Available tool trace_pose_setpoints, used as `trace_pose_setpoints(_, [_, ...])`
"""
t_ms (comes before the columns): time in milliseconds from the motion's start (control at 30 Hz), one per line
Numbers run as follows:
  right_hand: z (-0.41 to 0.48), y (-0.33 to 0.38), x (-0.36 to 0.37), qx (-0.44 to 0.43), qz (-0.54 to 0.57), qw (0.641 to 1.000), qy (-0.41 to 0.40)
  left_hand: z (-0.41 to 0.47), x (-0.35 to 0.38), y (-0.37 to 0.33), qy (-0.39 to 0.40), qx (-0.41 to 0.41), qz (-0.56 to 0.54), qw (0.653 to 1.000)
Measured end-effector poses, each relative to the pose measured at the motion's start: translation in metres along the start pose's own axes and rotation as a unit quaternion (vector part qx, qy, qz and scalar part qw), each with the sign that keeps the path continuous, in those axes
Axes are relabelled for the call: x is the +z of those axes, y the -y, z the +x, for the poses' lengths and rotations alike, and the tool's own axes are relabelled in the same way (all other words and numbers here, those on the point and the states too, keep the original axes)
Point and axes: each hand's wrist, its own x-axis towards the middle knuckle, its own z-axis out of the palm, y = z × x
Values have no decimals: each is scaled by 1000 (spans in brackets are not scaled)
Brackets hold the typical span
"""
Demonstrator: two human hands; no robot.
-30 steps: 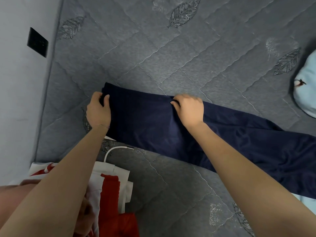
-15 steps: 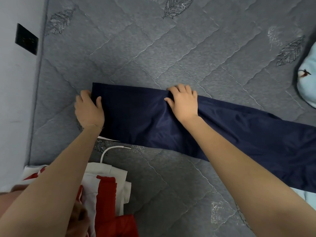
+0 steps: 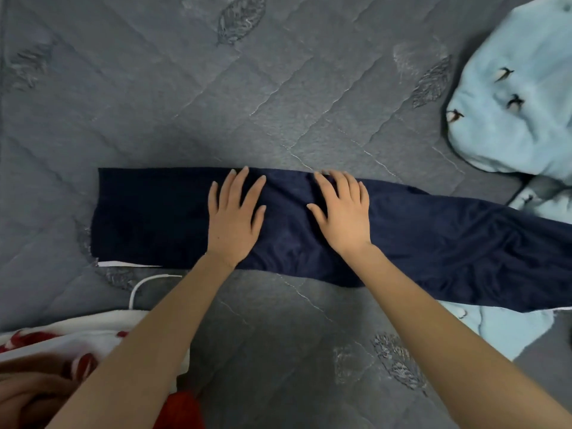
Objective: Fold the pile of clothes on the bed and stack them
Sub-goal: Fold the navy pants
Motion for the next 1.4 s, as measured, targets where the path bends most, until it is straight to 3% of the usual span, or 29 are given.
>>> trace_pose_setpoints(167, [-21, -65, -25, 28, 1, 1000, -12, 11, 19, -72, 41, 53, 14, 998])
trace_pose_setpoints(600, [-86, -239, -99, 66, 6, 997, -46, 20, 62, -269, 97, 83, 23, 992])
trace_pose_setpoints(900, [-122, -347, -134, 116, -16, 993, -13, 6, 91, -392, 111, 131, 18, 985])
trace_pose_setpoints(1167, [-138, -409, -152, 157, -33, 986, 35, 9, 114, -448, 116, 249, 38, 961])
trace_pose_setpoints(1400, [-132, -431, -170, 160, -1, 984, 82, 17, 120, -455, 236, 198, -9, 951])
